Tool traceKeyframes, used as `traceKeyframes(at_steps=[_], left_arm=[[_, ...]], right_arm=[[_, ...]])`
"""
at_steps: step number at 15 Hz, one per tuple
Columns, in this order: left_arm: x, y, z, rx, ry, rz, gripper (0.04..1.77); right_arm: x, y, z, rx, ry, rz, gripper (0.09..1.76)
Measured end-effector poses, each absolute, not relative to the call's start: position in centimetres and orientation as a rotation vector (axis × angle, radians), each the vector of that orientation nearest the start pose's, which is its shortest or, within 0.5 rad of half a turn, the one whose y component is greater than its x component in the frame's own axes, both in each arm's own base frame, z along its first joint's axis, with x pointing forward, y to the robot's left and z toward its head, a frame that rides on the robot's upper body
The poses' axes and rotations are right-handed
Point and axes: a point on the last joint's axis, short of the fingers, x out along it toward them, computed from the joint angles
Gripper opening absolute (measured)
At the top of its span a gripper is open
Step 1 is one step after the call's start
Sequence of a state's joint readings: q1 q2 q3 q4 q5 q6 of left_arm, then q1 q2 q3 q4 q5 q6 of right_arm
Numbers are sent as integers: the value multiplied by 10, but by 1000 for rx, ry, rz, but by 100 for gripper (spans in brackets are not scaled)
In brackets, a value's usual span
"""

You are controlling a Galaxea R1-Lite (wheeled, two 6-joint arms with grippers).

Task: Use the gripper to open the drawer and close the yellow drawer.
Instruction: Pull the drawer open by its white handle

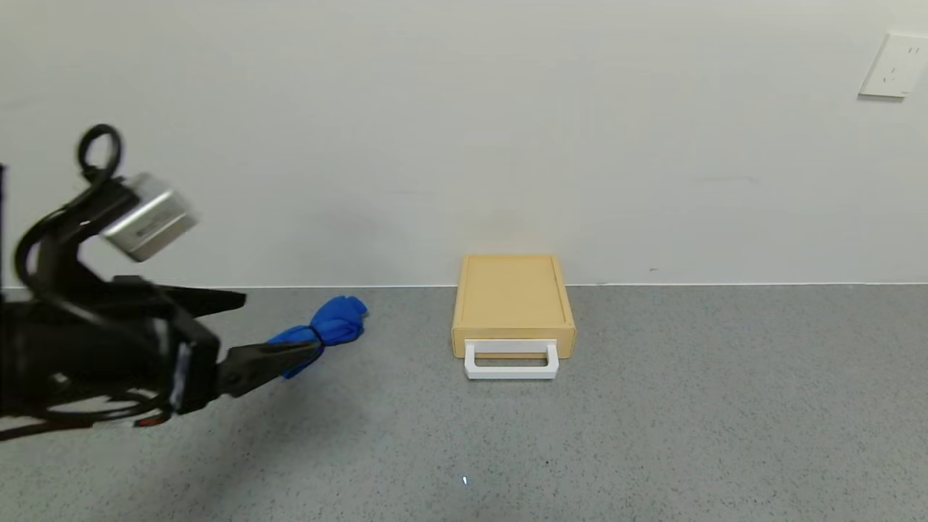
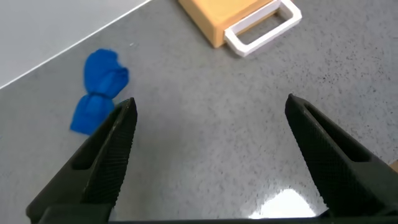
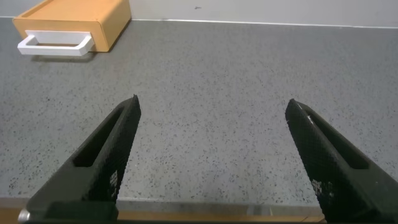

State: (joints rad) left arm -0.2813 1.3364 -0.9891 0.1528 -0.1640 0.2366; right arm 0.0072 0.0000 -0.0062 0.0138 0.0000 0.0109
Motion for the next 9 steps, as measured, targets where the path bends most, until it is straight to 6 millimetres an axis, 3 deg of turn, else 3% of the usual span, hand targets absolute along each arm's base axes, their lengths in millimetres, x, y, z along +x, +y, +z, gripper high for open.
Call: traceKeyframes(at_steps=[5, 9], left_arm=[[285, -139, 244, 313, 575, -678, 172], [325, -196, 211, 370, 625, -783, 172]], right_arm=[[-23, 0, 76, 11, 8, 7, 171], [-23, 0, 76, 11, 7, 7, 171]])
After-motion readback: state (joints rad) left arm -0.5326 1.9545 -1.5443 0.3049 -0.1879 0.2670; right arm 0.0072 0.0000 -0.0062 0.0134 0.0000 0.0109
